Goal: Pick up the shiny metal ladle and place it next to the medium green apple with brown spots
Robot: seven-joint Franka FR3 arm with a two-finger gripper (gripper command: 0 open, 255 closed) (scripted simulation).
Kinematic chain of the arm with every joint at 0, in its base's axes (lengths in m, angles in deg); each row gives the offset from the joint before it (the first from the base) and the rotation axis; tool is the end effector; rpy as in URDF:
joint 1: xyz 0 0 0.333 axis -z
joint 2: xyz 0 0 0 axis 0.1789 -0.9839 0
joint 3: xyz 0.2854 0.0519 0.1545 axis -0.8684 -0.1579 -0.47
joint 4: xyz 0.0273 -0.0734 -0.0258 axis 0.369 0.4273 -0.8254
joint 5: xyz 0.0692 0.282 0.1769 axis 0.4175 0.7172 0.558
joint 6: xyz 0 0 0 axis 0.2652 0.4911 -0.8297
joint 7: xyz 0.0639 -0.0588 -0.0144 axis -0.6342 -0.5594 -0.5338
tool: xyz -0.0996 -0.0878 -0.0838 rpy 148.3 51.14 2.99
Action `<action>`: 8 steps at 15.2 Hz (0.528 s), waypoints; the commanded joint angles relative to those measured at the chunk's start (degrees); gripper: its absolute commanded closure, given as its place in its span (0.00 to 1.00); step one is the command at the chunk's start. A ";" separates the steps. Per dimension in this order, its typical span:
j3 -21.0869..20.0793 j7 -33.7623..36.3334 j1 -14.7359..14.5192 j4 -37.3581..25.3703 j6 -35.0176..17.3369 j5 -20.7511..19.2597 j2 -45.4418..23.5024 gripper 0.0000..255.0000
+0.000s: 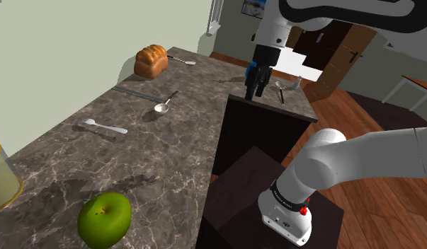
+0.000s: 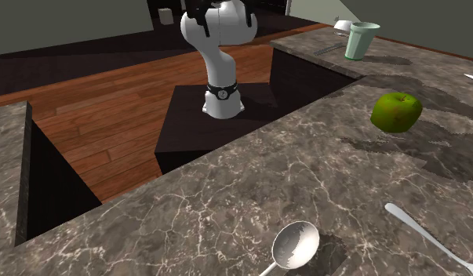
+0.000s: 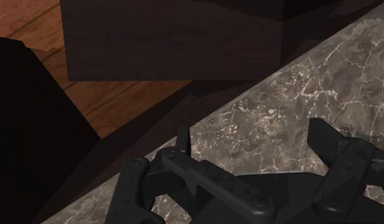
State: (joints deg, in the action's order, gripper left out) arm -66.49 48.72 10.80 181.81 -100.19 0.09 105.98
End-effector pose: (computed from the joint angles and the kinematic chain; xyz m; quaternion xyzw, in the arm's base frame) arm 0.2251 0.0047 0.5091 -0.9917 -0.0424 0.0859 0.0859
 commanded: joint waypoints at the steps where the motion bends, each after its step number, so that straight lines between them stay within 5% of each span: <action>1: 0.00 0.00 0.00 0.00 0.00 0.00 0.00 0.00; 8: -5.74 12.44 1.15 1.43 -14.82 5.81 -9.25 0.00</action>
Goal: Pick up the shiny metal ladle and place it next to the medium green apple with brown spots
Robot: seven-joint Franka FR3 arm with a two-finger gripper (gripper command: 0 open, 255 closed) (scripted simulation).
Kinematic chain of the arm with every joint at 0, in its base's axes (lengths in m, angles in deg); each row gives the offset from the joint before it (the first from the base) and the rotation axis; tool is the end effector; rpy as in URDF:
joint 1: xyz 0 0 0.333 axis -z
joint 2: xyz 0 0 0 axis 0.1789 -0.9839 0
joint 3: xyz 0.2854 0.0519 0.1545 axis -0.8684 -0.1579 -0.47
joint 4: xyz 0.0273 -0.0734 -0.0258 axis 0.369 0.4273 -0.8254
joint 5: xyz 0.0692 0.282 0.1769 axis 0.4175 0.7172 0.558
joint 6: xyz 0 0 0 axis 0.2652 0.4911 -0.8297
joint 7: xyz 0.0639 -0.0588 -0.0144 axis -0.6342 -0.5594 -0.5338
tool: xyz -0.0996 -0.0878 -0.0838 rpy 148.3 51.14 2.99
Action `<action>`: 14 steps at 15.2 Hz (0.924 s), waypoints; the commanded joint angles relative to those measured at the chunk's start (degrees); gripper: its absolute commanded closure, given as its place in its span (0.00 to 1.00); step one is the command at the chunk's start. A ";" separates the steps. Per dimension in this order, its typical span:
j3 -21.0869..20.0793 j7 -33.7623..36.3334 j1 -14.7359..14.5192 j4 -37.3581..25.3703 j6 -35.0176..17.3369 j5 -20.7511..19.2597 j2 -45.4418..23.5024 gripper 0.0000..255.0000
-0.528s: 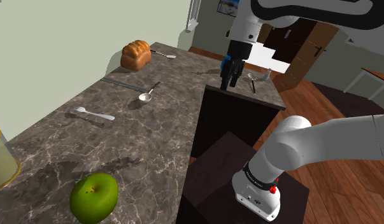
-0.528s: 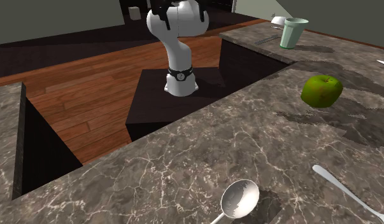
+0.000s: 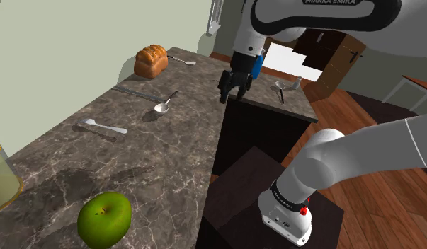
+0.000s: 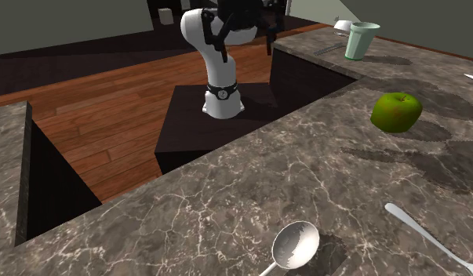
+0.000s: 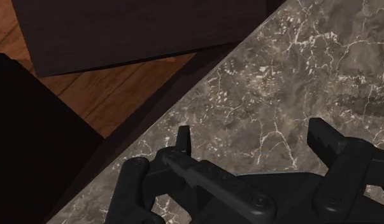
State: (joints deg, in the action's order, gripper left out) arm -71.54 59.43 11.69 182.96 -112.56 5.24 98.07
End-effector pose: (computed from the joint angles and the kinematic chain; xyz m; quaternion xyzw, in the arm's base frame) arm 0.2808 0.0366 0.4802 -0.9925 0.0469 0.0667 0.0907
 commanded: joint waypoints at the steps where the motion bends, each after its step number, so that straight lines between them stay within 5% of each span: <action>1: -1.42 3.41 0.44 0.14 -4.55 1.29 -2.97 0.00; 14: -8.19 25.14 3.46 -8.87 -28.52 3.33 -27.76 0.00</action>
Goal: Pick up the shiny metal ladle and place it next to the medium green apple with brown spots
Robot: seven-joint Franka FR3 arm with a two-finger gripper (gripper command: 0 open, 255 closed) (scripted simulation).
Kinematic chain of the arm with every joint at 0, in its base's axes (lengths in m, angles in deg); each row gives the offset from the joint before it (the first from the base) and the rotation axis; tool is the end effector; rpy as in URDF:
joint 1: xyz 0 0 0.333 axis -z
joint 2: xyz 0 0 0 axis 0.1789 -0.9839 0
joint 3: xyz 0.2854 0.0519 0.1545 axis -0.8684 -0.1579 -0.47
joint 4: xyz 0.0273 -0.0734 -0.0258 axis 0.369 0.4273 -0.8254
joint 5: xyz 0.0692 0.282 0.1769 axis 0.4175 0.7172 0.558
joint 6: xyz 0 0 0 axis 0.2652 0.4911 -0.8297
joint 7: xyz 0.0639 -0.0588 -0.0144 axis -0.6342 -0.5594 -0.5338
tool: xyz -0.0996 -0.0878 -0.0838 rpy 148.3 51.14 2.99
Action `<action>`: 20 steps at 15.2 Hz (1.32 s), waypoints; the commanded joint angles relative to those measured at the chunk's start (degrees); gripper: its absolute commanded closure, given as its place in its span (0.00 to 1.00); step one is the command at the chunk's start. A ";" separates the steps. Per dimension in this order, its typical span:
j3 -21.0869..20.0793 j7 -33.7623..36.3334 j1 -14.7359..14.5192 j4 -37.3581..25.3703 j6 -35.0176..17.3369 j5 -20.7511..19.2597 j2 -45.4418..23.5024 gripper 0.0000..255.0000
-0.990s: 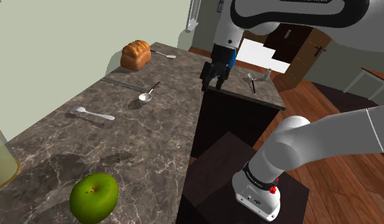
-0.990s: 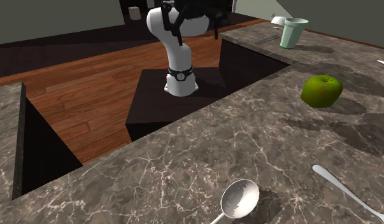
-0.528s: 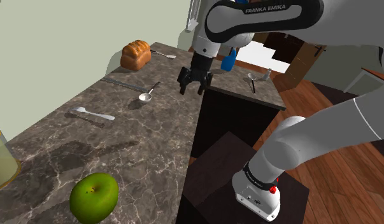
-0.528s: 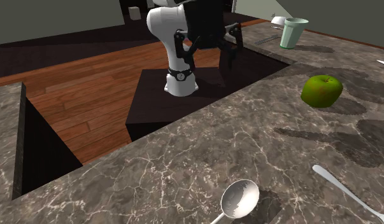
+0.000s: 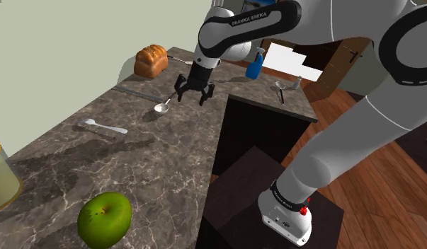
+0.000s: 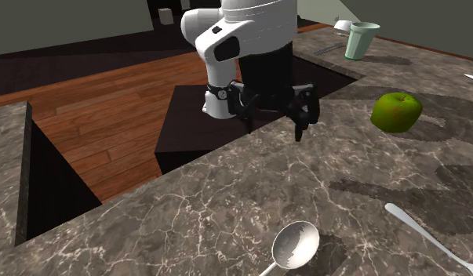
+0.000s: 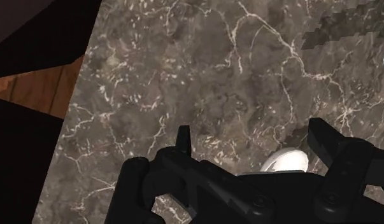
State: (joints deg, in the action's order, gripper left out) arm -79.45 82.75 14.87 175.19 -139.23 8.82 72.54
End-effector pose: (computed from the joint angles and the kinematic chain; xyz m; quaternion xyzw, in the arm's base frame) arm 0.4337 0.0665 0.4114 -0.9611 0.2573 0.0146 0.0990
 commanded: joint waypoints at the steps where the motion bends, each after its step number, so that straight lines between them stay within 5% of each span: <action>1: -0.49 3.57 0.47 -2.26 -3.31 -0.61 -4.25 0.00; 15: 3.29 27.52 -0.02 -23.71 -16.13 -7.95 -31.25 0.00; 20: 3.37 27.71 -0.39 -24.11 -18.31 -8.08 -33.76 0.00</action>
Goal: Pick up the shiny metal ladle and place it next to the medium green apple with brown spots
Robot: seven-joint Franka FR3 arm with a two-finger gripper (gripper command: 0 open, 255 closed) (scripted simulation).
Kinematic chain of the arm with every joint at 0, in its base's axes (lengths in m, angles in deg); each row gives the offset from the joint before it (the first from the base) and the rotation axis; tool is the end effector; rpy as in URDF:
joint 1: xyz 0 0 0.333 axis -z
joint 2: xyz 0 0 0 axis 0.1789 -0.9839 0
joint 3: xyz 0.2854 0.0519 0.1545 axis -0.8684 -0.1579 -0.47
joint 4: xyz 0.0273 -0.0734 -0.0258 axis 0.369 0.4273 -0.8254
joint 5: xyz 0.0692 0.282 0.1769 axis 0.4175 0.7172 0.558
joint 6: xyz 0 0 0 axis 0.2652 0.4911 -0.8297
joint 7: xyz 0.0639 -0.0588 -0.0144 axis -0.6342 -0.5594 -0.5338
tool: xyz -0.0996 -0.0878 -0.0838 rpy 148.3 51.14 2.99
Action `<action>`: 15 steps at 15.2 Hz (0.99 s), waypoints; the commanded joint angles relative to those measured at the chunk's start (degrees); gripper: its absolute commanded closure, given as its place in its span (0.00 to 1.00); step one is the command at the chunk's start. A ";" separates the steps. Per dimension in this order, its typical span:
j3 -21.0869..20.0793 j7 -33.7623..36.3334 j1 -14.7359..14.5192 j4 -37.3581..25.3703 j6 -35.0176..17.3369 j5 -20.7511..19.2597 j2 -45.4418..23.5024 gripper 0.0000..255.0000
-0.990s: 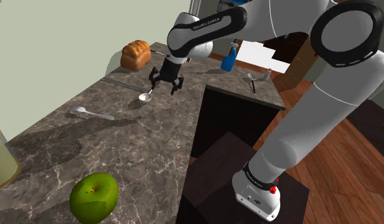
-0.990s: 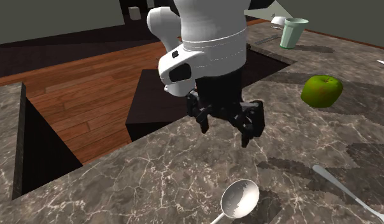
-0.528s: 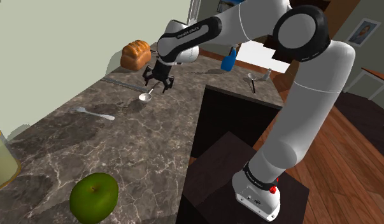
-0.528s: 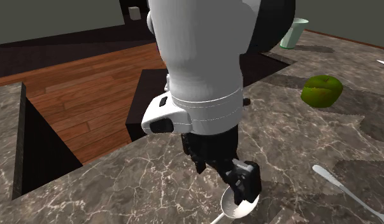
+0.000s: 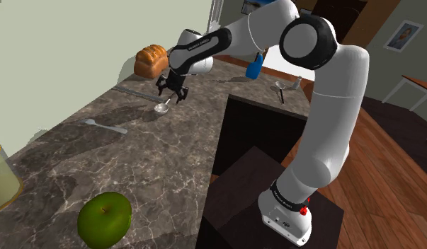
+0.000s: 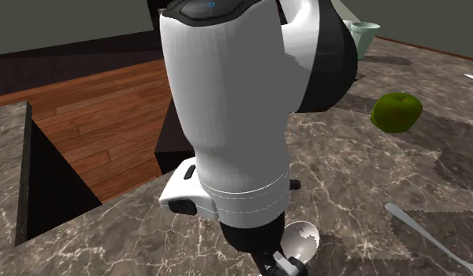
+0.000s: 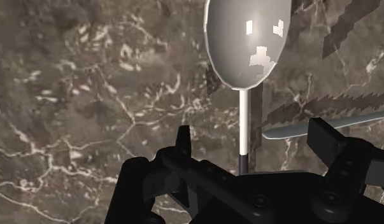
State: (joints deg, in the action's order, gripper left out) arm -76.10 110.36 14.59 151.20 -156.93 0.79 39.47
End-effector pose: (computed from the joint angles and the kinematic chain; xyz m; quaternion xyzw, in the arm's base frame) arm 0.6184 0.0271 0.3126 -0.8679 0.4838 -0.0454 0.1033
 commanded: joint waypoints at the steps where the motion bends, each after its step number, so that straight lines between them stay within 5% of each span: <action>1: 0.02 0.13 -0.19 -0.21 -1.13 -0.08 -1.29 0.00; 11: 0.03 0.18 -0.40 -0.50 -2.43 -0.16 -2.87 0.00; 12: 0.03 0.18 -0.40 -0.50 -2.43 -0.16 -2.87 1.00; 15: 0.03 0.18 -0.40 -0.52 -2.40 -0.16 -2.86 1.00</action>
State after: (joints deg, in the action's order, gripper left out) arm -76.04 110.54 14.20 150.69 -159.30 0.62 36.65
